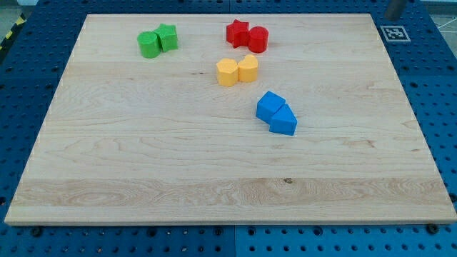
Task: Point your arm to red star
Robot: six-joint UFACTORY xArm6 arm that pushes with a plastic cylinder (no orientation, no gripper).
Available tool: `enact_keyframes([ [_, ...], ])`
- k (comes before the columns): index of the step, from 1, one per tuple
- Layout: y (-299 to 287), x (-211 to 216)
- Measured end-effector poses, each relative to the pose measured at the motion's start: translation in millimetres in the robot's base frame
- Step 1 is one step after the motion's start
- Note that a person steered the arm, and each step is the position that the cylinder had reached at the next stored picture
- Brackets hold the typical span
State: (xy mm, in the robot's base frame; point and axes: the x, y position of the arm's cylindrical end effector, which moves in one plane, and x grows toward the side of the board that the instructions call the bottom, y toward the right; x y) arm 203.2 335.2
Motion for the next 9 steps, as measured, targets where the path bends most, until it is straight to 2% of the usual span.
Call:
enact_keyframes([
  [1, 0, 0],
  [3, -44, 29],
  [4, -68, 29],
  [6, -154, 11],
  [8, -226, 12],
  [9, -228, 12],
])
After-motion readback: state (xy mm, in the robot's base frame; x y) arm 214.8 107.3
